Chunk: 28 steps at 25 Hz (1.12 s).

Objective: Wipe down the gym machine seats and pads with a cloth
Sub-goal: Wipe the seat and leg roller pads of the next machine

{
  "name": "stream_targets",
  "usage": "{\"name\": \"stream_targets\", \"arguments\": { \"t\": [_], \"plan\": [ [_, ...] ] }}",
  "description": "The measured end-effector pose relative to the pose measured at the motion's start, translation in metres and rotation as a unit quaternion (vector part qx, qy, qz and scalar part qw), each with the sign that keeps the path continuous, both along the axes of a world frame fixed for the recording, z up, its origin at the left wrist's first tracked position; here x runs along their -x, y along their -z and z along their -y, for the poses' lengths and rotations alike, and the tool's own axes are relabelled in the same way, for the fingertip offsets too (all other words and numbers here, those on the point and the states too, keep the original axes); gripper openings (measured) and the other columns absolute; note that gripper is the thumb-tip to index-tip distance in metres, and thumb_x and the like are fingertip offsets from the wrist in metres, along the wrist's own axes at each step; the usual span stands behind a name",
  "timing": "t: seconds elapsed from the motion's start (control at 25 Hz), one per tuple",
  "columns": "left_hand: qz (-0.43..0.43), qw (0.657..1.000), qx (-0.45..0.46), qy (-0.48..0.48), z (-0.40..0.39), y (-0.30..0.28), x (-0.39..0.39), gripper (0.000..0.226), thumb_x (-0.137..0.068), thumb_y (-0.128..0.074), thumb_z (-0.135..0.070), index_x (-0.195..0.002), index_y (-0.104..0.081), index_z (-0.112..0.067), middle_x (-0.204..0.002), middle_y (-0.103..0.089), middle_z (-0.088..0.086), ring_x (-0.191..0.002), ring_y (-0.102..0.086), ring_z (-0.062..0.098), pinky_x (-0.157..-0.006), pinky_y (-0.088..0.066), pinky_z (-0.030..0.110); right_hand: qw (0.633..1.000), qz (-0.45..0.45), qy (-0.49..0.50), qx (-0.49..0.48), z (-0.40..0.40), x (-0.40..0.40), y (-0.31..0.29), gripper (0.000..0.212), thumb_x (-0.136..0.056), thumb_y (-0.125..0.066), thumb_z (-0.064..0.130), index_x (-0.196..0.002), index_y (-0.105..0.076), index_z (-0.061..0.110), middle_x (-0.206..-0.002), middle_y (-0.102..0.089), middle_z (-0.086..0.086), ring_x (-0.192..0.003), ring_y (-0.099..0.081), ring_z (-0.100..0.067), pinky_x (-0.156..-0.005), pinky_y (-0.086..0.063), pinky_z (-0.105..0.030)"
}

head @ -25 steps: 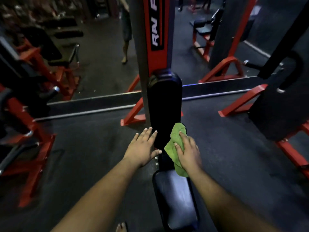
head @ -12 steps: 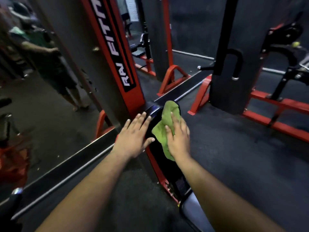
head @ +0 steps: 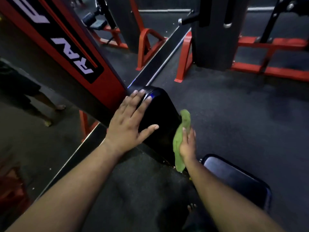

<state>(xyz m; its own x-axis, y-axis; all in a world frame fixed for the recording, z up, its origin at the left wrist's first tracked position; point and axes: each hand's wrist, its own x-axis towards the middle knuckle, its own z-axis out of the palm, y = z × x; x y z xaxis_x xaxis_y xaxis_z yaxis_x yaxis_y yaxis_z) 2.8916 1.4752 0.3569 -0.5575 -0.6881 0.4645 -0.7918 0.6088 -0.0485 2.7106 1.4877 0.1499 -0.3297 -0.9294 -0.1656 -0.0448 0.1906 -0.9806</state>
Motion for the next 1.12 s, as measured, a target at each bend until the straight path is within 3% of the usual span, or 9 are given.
{"name": "stream_targets", "arguments": {
  "t": [0.08,0.2,0.36,0.52,0.68,0.84,0.96,1.04,1.12],
  "plan": [
    [-0.02,1.0,0.004,0.022,0.001,0.002,-0.001,0.072,-0.096,-0.063,-0.049,-0.149,-0.042,-0.004,-0.156,-0.039,0.02,-0.148,-0.033,0.034,-0.116,-0.034,0.056,0.998,0.023,0.044,-0.047,-0.008,-0.009,0.006,0.085,-0.09,-0.028,0.07,-0.156,-0.033,0.017,-0.161,-0.032,-0.01,-0.15,-0.027,-0.025,-0.124,-0.019,-0.045],
    [-0.038,0.999,-0.009,0.036,0.002,-0.002,-0.005,0.065,-0.101,-0.052,-0.047,-0.151,-0.039,-0.007,-0.158,-0.037,0.016,-0.15,-0.031,0.03,-0.12,-0.03,0.052,0.995,-0.018,0.092,0.021,-0.003,-0.035,-0.056,0.076,-0.094,-0.026,0.063,-0.157,-0.031,0.021,-0.164,-0.028,-0.007,-0.152,-0.021,-0.021,-0.125,-0.014,-0.041],
    [-0.022,0.998,-0.051,0.039,-0.001,-0.006,-0.011,0.064,-0.105,-0.041,-0.045,-0.157,-0.028,-0.011,-0.164,-0.027,0.011,-0.154,-0.019,0.023,-0.126,-0.017,0.044,0.986,-0.097,0.063,0.124,-0.023,-0.078,-0.125,0.057,-0.1,-0.023,0.06,-0.154,-0.008,0.051,-0.168,-0.017,0.002,-0.154,-0.012,-0.014,-0.121,-0.01,-0.036],
    [0.082,0.996,0.02,0.025,-0.002,-0.013,-0.012,0.06,-0.106,-0.042,-0.041,-0.157,-0.031,-0.012,-0.164,-0.026,0.014,-0.154,-0.019,0.028,-0.125,-0.014,0.052,0.985,-0.125,0.098,0.066,-0.067,-0.086,-0.022,0.067,-0.098,-0.03,0.062,-0.158,-0.018,0.036,-0.166,-0.024,-0.005,-0.153,-0.021,-0.023,-0.119,-0.017,-0.034],
    [0.292,0.945,0.137,0.053,-0.005,-0.009,0.0,0.06,-0.105,-0.033,-0.039,-0.158,-0.027,-0.011,-0.166,-0.018,0.016,-0.156,-0.008,0.033,-0.121,-0.004,0.064,0.978,0.095,0.133,-0.129,-0.08,-0.06,0.047,0.063,-0.104,-0.039,0.051,-0.158,-0.027,0.021,-0.165,-0.026,-0.008,-0.153,-0.02,-0.027,-0.125,-0.011,-0.036],
    [0.336,0.93,0.145,0.037,0.001,-0.004,0.01,0.059,-0.101,-0.035,-0.041,-0.15,-0.043,-0.009,-0.159,-0.037,0.017,-0.152,-0.021,0.04,-0.122,-0.012,0.061,0.992,-0.02,0.099,0.074,-0.027,-0.052,-0.036,0.056,-0.101,-0.035,0.051,-0.152,-0.037,0.031,-0.16,-0.036,-0.003,-0.15,-0.028,-0.02,-0.122,-0.018,-0.034],
    [0.333,0.929,0.154,0.043,0.0,-0.003,0.013,0.058,-0.1,-0.037,-0.041,-0.147,-0.049,-0.009,-0.156,-0.042,0.016,-0.15,-0.026,0.041,-0.12,-0.02,0.06,0.971,-0.093,0.066,0.212,0.012,-0.038,-0.075,0.051,-0.103,-0.041,0.041,-0.152,-0.04,0.027,-0.155,-0.044,-0.001,-0.144,-0.038,-0.02,-0.119,-0.028,-0.038],
    [0.325,0.932,0.158,0.045,-0.001,-0.002,0.015,0.058,-0.098,-0.04,-0.04,-0.145,-0.051,-0.009,-0.156,-0.043,0.016,-0.149,-0.027,0.041,-0.12,-0.022,0.06,0.971,-0.099,0.065,0.209,0.022,-0.024,-0.05,0.054,-0.101,-0.042,0.046,-0.152,-0.039,0.028,-0.152,-0.047,-0.004,-0.14,-0.043,-0.019,-0.116,-0.033,-0.039],
    [0.315,0.935,0.16,0.041,0.001,0.001,0.015,0.057,-0.097,-0.042,-0.04,-0.144,-0.053,-0.01,-0.156,-0.043,0.014,-0.149,-0.028,0.04,-0.12,-0.023,0.059,0.99,-0.06,0.069,0.105,0.012,-0.014,0.001,0.062,-0.098,-0.036,0.065,-0.151,-0.038,0.035,-0.153,-0.045,-0.005,-0.14,-0.041,-0.019,-0.118,-0.032,-0.043]
  ]
}}
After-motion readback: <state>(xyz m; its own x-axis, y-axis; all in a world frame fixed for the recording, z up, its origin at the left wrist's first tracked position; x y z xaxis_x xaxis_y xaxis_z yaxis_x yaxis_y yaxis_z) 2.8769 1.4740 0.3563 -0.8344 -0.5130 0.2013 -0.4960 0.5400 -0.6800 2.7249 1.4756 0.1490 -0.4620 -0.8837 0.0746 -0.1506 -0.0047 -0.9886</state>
